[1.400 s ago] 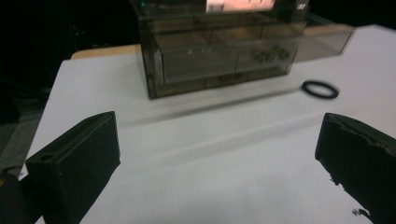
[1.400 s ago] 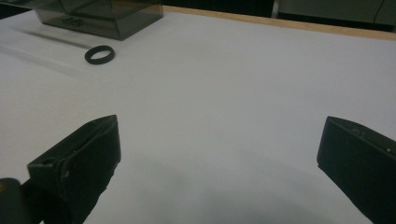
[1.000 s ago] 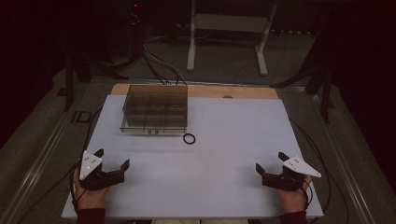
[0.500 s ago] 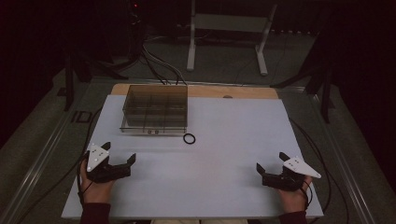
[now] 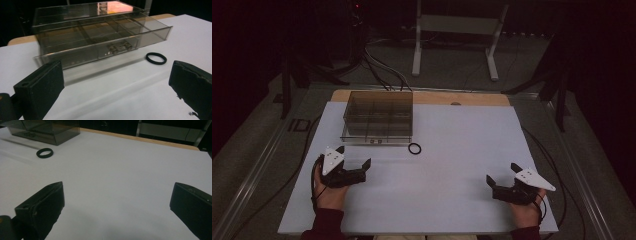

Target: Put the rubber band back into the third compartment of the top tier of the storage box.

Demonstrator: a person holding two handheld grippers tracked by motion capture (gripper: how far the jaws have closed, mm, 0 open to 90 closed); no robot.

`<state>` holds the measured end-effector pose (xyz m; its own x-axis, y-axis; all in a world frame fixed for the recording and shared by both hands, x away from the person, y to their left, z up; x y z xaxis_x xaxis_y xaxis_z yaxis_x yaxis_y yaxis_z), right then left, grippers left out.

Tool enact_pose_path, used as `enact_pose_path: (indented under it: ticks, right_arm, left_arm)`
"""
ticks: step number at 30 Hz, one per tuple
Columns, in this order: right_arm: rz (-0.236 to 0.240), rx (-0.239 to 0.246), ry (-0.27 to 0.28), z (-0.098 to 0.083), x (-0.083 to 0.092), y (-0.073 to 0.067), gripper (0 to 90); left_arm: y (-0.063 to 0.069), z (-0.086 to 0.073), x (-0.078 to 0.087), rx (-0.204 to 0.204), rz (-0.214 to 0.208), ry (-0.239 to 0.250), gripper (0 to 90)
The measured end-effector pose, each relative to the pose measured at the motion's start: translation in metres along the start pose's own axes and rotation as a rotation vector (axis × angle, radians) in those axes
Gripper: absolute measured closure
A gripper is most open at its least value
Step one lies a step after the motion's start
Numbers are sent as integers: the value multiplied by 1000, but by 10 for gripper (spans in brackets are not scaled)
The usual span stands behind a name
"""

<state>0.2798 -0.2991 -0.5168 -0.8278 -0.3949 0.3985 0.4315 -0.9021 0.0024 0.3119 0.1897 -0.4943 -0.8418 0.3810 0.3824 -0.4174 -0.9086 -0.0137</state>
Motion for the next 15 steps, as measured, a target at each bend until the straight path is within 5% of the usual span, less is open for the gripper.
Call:
enact_pose_path:
  ticks: [15]
  right_arm:
    - [-3, 3, 3, 1, 0, 0, 1]
  left_arm:
    - [20, 2, -27, -5, -41, -32, 7]
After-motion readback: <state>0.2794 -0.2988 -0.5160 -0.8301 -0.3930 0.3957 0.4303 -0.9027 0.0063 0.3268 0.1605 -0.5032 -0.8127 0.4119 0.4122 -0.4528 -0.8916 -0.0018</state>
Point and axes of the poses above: each handheld gripper's, and its own axes: x roughly backward along the jaws, z roughly out of its top, y roughly to its right, the point moved 4 cm from there along -x, roughly forward along the jaws, and after that the axes turned 1 degree about z, right-handed, at the moved point
